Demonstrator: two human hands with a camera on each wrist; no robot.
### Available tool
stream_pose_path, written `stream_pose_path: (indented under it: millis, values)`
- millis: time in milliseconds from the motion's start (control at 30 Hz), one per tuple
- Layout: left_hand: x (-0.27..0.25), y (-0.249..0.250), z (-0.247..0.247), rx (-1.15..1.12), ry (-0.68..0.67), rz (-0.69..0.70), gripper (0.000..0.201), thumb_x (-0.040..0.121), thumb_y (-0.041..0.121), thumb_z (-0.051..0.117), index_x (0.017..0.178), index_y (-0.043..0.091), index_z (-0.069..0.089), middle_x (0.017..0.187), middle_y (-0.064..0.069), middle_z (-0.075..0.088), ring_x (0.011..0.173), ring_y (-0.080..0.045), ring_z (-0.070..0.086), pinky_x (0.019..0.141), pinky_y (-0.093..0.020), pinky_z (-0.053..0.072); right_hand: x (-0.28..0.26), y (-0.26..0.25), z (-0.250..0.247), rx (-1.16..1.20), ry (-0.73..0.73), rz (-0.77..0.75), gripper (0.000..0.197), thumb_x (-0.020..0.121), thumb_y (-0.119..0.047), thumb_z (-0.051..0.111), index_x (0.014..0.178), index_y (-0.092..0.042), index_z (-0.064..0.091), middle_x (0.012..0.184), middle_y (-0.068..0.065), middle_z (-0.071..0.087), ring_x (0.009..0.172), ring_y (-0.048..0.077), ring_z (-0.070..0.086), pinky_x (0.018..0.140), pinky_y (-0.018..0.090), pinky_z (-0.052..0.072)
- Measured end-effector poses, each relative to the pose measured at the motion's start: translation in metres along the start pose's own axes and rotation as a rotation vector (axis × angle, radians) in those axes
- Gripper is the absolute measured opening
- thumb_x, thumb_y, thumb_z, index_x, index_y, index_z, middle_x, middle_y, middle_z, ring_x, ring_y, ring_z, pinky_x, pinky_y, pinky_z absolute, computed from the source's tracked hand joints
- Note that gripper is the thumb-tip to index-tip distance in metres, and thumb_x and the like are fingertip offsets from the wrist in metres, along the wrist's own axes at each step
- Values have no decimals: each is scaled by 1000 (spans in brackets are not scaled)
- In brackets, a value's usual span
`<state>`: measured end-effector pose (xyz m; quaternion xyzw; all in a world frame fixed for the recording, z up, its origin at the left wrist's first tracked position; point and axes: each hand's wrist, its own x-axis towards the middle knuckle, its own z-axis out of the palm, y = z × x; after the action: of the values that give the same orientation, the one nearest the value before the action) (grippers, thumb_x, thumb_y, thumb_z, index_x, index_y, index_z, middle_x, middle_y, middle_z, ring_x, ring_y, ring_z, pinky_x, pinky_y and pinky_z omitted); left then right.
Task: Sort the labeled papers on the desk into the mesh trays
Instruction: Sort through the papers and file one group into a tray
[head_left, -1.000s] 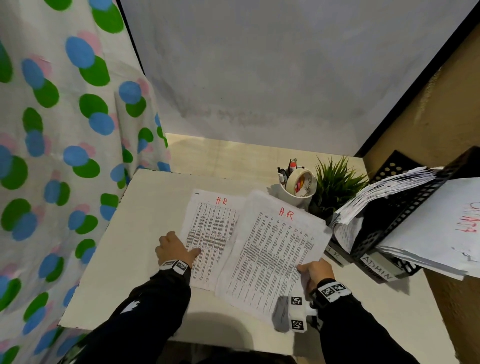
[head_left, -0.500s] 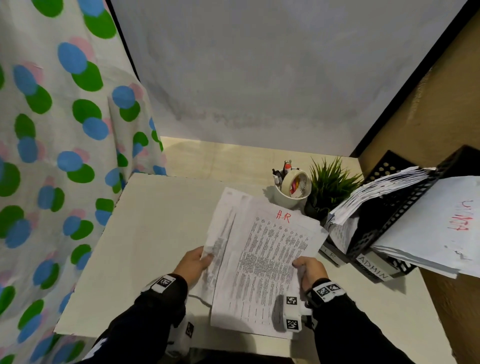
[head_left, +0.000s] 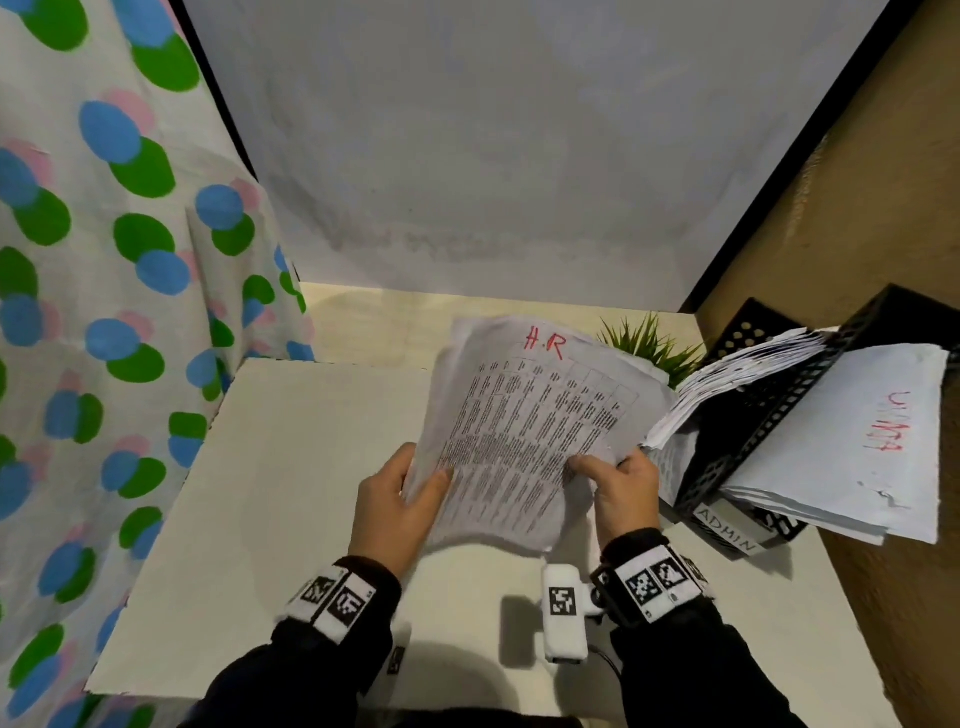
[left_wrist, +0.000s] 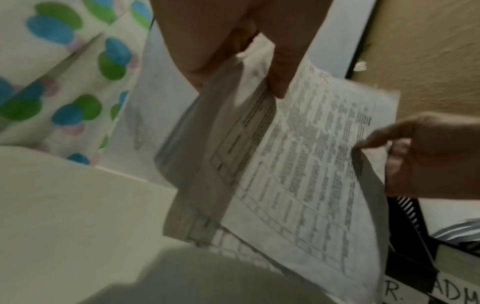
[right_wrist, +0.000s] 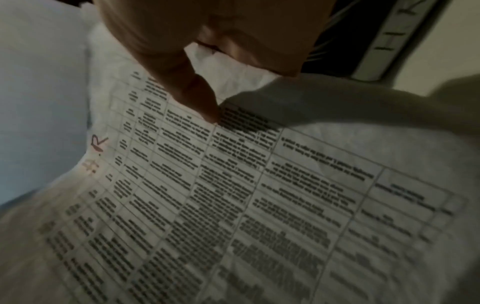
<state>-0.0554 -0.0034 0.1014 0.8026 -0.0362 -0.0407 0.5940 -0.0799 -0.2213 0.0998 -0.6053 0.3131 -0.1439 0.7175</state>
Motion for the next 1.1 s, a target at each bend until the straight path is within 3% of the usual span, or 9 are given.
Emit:
stream_pose_path:
  millis: [200,367,533,633,700,767,867,1000,1100]
  values:
    - [-18,-32,21,-105,44,-203,24,76,18,75,87,36,63,74,22,72,76,-1,67,70,-13,53,-20,15,3,-82,-83,-4,24,75,21,58,91,4,62,77,1,63,67,3,64,56,8,50]
    - [-21,-50,34,-69,116,-394,4,83,17,68,80,16,65,77,-5,68,83,-28,67,75,-34,53,-32,33,1,-171,-105,95,29,81,15,56,69,-12,58,73,2,62,80,23,59,53,9,50]
    - [7,8,23,-57,151,-161,14,85,18,65,71,17,64,66,9,64,60,0,62,49,-7,46,-7,-28,-17,-236,-38,-216,28,86,3,57,98,-21,62,96,-2,65,88,14,62,75,21,53]
    - [29,50,17,32,179,0,32,84,20,66,58,2,58,52,-11,59,45,-4,49,49,-22,41,18,-64,-33,-310,289,-367,37,85,-5,60,121,-15,56,117,1,55,99,15,55,83,14,47]
    - [39,78,18,70,157,118,37,84,17,65,59,-7,53,54,-27,54,47,-11,42,49,-25,34,37,-77,-41,-344,449,-292,56,85,-17,64,137,-11,42,136,8,43,119,21,48,98,21,43]
    - [49,109,23,147,82,235,34,84,13,62,54,1,51,48,-19,51,43,-7,38,46,-18,32,53,-85,-43,-350,462,-102,80,83,-31,66,147,-8,24,150,13,32,135,28,36,111,34,30]
    - [62,140,40,270,-23,358,30,83,13,59,54,9,53,48,-6,57,42,-14,50,46,-23,41,70,-85,-43,-343,415,119,91,79,-39,68,148,-4,18,147,17,39,133,32,40,108,34,30]
    - [77,164,71,459,-204,394,28,85,17,55,57,14,54,52,0,57,45,-12,51,45,-21,38,82,-80,-53,-596,334,161,50,85,-26,61,123,5,53,127,23,58,114,37,55,90,34,43]
    - [85,180,94,584,-300,412,21,87,16,53,67,15,59,56,3,53,51,-10,49,50,-16,36,87,-77,-71,-703,284,186,33,88,-16,54,109,10,54,107,25,58,102,40,57,78,35,41]
